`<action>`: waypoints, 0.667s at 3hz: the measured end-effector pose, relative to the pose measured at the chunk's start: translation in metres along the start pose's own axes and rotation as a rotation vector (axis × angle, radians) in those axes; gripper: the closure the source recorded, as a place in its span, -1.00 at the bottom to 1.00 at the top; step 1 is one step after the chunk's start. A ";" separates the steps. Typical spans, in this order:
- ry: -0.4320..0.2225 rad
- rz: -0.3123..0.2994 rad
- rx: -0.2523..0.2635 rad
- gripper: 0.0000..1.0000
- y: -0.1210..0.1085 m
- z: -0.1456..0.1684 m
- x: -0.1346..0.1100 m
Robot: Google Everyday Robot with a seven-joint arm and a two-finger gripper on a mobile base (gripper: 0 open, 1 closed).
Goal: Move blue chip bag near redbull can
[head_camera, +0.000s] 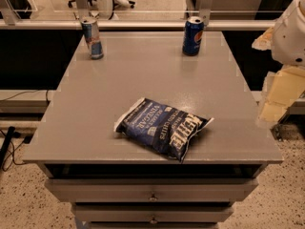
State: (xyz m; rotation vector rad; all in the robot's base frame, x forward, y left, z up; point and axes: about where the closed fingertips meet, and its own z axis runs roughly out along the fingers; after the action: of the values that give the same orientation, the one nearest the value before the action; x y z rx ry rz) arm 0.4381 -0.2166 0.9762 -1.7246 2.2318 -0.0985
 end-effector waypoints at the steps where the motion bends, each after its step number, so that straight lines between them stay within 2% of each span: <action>1: -0.005 0.008 0.000 -1.00 0.000 0.004 -0.003; 2: -0.029 0.055 -0.014 -1.00 0.004 0.031 -0.018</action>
Offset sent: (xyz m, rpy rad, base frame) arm 0.0212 0.0455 -0.0600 0.0947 0.0463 -0.0859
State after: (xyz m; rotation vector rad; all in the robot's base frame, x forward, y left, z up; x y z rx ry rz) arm 0.4480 -0.1938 0.9495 -1.6591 2.2622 -0.0453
